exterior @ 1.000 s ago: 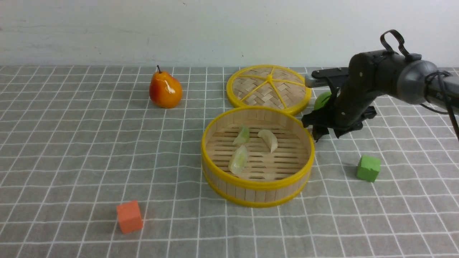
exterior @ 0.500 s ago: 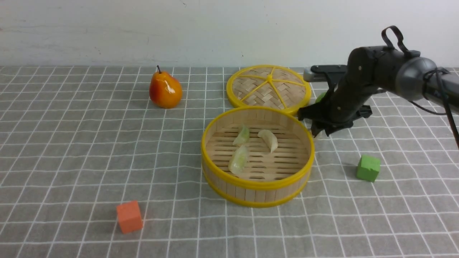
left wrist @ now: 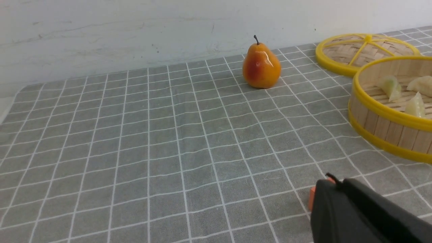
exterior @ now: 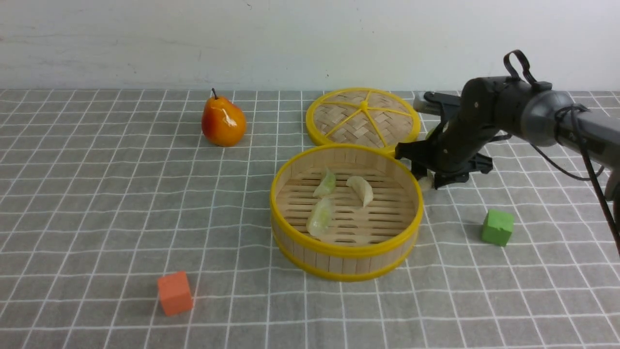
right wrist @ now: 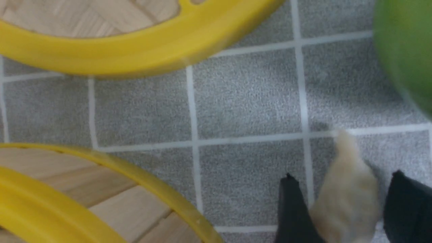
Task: Put the dumplings into the steamer on the table with the grey tablecloth.
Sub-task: 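Reach for and grasp a dumpling lying on the table beside the steamer, then place the dumpling in the bamboo steamer basket with the right gripper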
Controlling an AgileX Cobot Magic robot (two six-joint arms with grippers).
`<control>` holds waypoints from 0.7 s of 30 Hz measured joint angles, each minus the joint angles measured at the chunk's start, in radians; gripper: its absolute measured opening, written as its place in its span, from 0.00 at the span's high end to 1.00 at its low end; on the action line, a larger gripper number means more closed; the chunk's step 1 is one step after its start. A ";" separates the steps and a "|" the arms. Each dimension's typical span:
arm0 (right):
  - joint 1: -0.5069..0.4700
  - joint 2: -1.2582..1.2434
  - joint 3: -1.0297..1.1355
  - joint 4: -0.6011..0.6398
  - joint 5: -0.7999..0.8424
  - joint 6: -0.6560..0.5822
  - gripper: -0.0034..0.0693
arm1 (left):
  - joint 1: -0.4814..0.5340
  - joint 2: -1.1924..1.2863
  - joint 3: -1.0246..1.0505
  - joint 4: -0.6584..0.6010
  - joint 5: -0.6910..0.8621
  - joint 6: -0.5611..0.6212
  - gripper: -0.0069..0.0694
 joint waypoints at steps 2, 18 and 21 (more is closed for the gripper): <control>0.000 0.000 0.000 -0.008 0.006 -0.001 0.53 | 0.000 0.000 0.000 0.000 0.000 0.000 0.89; 0.054 -0.223 -0.048 0.118 0.238 -0.377 0.70 | 0.000 0.000 0.000 0.003 -0.008 0.000 0.88; 0.107 -0.233 -0.051 0.190 0.257 -0.439 0.70 | 0.000 0.000 0.000 0.003 -0.008 0.000 0.88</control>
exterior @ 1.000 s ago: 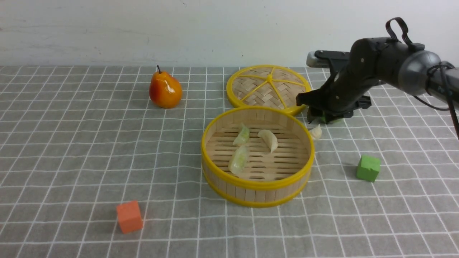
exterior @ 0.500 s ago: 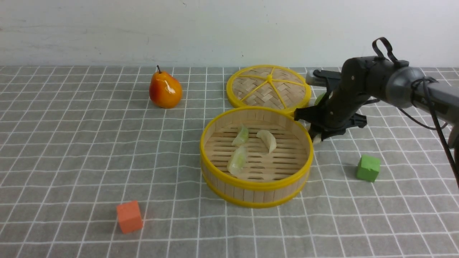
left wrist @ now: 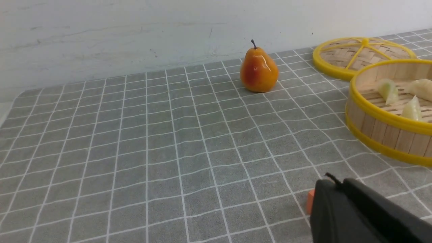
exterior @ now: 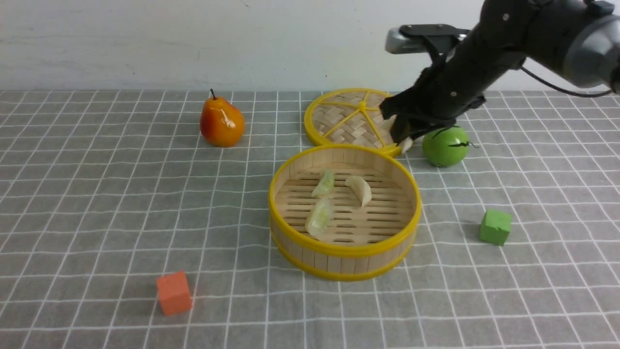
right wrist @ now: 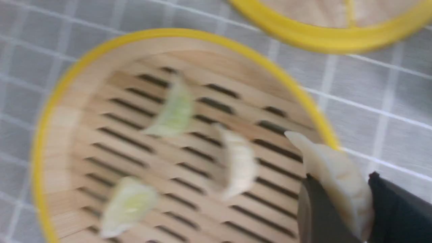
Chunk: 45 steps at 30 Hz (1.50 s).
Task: Put the dumplings into the steamer on the table with the grey tablecloth.
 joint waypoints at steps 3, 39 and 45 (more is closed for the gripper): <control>0.075 0.049 0.000 0.009 0.032 -0.011 0.70 | 0.000 0.000 0.000 0.000 0.000 0.000 0.88; 0.162 -0.969 0.526 -0.256 -0.083 0.028 0.98 | 0.000 0.000 0.000 0.000 0.004 0.000 0.84; 0.162 -1.205 1.058 -0.242 -0.562 0.031 0.98 | 0.000 0.000 0.000 0.000 0.007 0.000 0.83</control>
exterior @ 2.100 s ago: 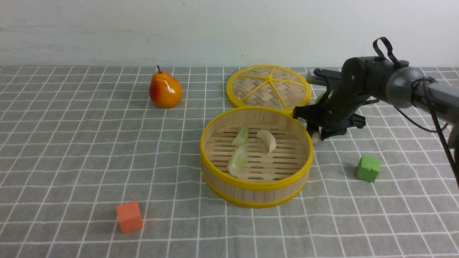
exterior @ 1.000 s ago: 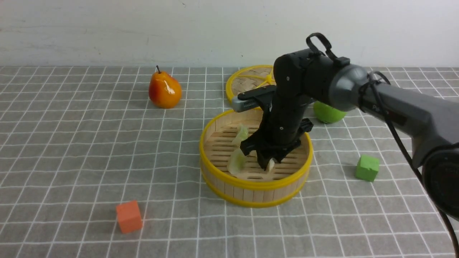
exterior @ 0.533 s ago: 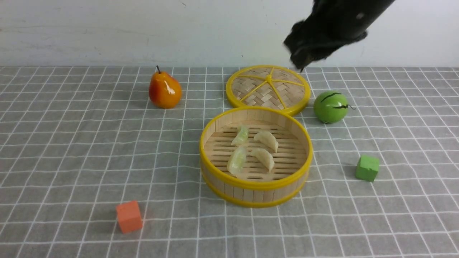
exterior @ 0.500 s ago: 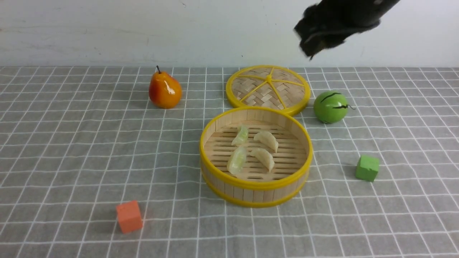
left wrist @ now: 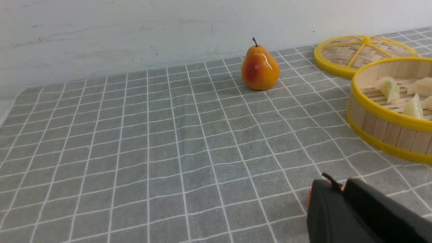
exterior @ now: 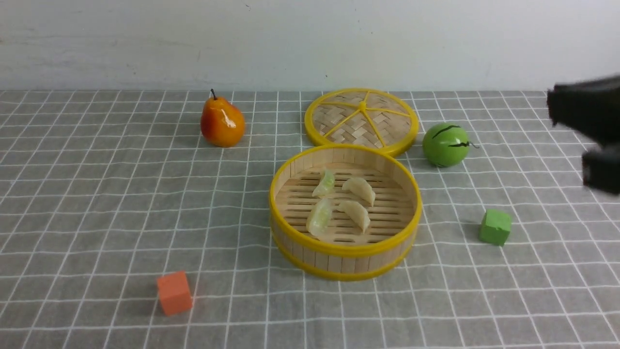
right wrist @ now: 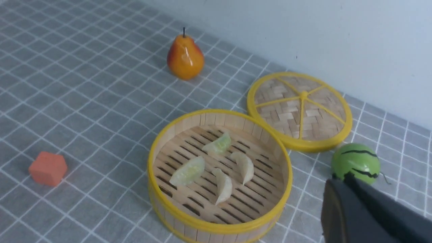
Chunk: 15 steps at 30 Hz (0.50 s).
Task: Put the dumplings into the steamer on the table with the grey tablecloth.
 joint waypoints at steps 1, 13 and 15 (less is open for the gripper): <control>0.000 -0.046 0.177 0.036 -0.147 0.007 0.98 | 0.000 0.000 0.000 0.000 0.002 0.000 0.83; 0.000 -0.100 0.885 0.204 -0.652 0.016 0.97 | 0.000 0.000 0.000 0.000 0.009 0.000 0.81; 0.000 -0.108 0.939 0.255 -0.684 0.016 0.97 | 0.000 0.000 0.001 0.000 0.011 0.000 0.81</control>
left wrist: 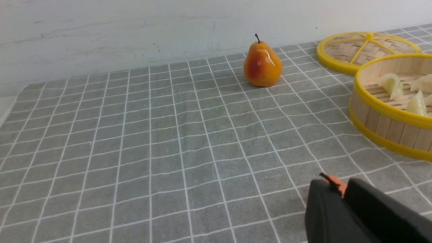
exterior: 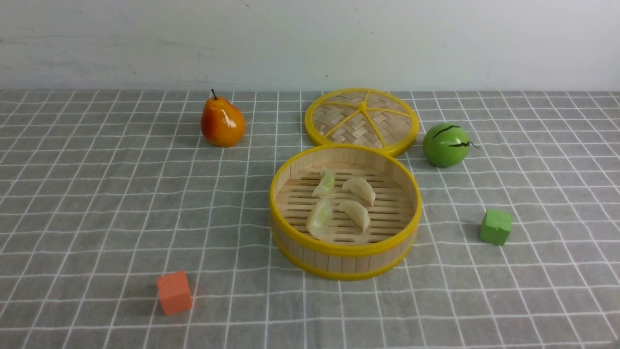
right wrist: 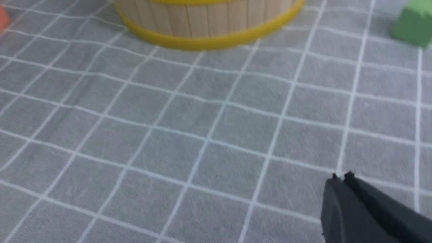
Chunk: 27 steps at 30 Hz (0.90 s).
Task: Put the dumplings into the steamer on the table with the grey tablecloth.
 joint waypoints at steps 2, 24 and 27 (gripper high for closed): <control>-0.001 -0.030 0.015 0.057 -0.024 -0.004 0.97 | 0.000 0.000 0.000 -0.002 -0.001 0.000 0.81; -0.417 -0.799 0.014 -0.206 0.608 0.093 0.97 | 0.000 0.000 0.000 -0.002 0.005 0.000 0.78; -0.417 -0.799 0.011 -0.216 0.619 0.124 0.97 | 0.000 0.000 0.000 -0.002 0.005 0.000 0.78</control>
